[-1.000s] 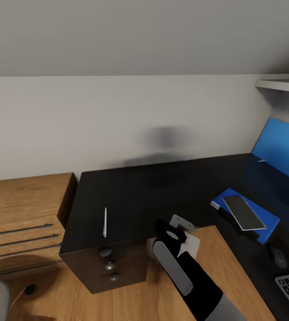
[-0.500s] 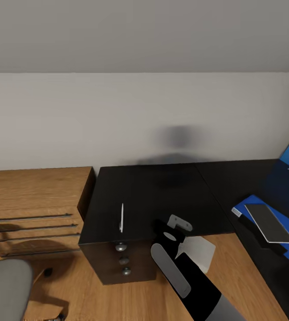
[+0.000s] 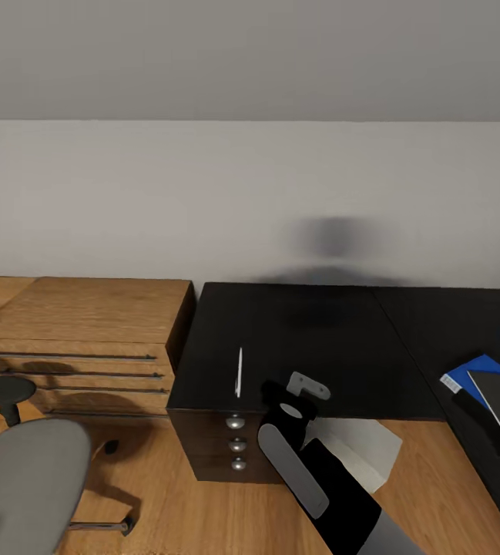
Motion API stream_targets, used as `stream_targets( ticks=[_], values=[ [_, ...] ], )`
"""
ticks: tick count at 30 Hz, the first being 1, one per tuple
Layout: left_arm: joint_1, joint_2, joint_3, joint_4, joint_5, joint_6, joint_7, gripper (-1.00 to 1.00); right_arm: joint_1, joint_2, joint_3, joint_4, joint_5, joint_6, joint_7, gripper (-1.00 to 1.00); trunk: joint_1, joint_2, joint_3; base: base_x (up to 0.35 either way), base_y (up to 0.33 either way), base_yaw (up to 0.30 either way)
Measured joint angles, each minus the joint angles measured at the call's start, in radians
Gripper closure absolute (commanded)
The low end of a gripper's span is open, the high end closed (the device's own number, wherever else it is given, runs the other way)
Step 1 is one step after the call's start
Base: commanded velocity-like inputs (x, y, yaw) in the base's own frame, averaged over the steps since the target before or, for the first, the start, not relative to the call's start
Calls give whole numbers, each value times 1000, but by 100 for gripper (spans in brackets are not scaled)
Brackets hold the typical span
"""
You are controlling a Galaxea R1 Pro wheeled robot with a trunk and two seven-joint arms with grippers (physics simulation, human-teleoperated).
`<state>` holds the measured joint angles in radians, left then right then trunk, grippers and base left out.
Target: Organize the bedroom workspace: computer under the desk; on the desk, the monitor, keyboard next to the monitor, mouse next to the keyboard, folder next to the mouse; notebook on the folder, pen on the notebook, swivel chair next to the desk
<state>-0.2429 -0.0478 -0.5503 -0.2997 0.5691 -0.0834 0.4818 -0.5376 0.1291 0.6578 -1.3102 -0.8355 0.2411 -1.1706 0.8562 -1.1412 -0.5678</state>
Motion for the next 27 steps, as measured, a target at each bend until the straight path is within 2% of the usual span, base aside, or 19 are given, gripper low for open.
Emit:
stream_targets(
  ticks=[17,23,27],
  values=[
    [0,0,0,0,1,0,0,-100,0,0,46,0,0,0,0,-100,0,0,-13,0,0,255],
    [0,-1,-1,0,1,0,0,-100,0,0,52,0,1,0,0,-100,0,0,-18,0,0,252],
    [0,-1,-1,2,2,-1,0,-100,0,0,62,0,2,1,1,-100,0,0,-20,0,0,132]
  ],
)
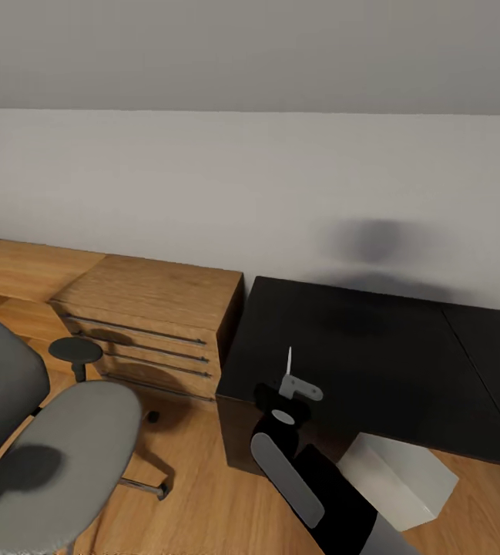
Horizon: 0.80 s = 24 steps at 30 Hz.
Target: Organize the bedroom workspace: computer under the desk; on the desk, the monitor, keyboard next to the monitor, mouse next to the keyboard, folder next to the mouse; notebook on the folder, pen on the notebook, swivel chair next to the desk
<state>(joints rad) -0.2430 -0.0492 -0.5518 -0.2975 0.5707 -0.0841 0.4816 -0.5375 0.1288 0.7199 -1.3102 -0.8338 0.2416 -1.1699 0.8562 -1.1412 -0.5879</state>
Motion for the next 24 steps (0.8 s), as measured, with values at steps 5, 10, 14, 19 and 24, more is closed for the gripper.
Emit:
stream_targets(
  ticks=[5,10,14,19,24],
  values=[
    [0,-1,0,2,0,0,0,-100,0,-1,32,2,11,0,1,-100,0,0,-1,0,0,46],
    [0,-1,-1,2,0,-1,0,-100,0,-2,50,3,53,0,14,-100,0,0,-1,0,0,15],
    [0,-2,-1,3,-1,-1,0,-100,-1,-1,54,23,143,2,78,-100,0,0,-1,0,0,5],
    [0,-3,-2,3,-1,-1,0,-100,-26,1,48,112,219,9,190,-100,0,0,-1,0,0,1],
    [0,-3,-2,3,-1,-1,0,-100,-169,3,10,307,250,24,343,-100,0,0,-1,0,0,0]
  ],
)
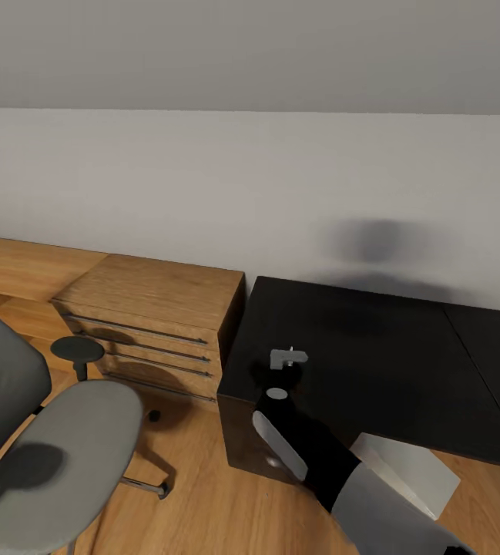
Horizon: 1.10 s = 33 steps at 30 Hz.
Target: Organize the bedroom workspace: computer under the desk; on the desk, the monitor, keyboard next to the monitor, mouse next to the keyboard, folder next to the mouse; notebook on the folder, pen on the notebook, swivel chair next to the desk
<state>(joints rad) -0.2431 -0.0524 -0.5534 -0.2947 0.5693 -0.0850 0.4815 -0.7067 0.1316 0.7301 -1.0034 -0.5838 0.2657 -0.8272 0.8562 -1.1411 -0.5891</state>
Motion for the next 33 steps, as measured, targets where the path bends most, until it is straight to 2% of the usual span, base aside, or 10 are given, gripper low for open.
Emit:
stream_targets(
  ticks=[4,5,11,12,16,21,33],
  values=[
    [0,0,0,0,0,0,0,-100,-93,11,-17,154,5,2,99,-100,0,0,0,0,0,0],
    [0,0,0,0,0,0,0,-100,-128,16,-25,223,7,1,140,-100,0,0,0,0,0,0],
    [0,-1,-2,3,-1,0,0,-100,-199,24,-62,360,8,-4,220,-100,0,0,0,0,0,0],
    [0,-1,-2,5,-1,0,0,-100,-209,25,-78,381,8,-5,230,-100,0,0,0,0,0,0],
    [0,-1,-3,9,-2,-1,0,-100,-219,26,-112,411,9,-6,242,-100,0,0,0,0,0,0],
    [0,-2,-2,12,-1,-17,0,-100,-224,25,-135,449,9,-7,246,-100,0,0,0,0,0,0],
    [0,-2,-1,57,1,-206,2,-100,-226,22,-143,526,4,-9,253,-100,0,0,0,0,0,0]
  ],
)
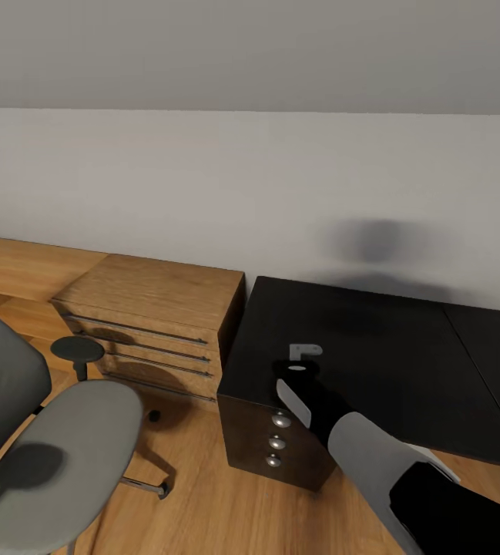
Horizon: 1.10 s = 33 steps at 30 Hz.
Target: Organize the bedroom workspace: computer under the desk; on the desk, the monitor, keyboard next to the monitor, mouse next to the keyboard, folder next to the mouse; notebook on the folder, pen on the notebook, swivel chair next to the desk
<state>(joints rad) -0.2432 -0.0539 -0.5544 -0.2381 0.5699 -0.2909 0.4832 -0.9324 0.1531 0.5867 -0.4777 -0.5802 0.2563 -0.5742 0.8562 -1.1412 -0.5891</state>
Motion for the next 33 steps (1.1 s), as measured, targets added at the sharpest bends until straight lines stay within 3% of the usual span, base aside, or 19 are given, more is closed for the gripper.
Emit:
stream_targets(
  ticks=[3,28,33],
  values=[
    [0,-1,-1,5,0,-24,-1,-100,1,1,1,6,-2,4,-3,-100,0,0,0,0,0,0],
    [0,-30,-2,5,0,-33,7,-100,1,5,2,22,-1,57,-3,-100,0,0,0,0,0,0],
    [0,-30,0,5,0,-33,8,-100,0,4,1,20,-30,97,-5,-100,0,0,0,0,0,0]
  ],
)
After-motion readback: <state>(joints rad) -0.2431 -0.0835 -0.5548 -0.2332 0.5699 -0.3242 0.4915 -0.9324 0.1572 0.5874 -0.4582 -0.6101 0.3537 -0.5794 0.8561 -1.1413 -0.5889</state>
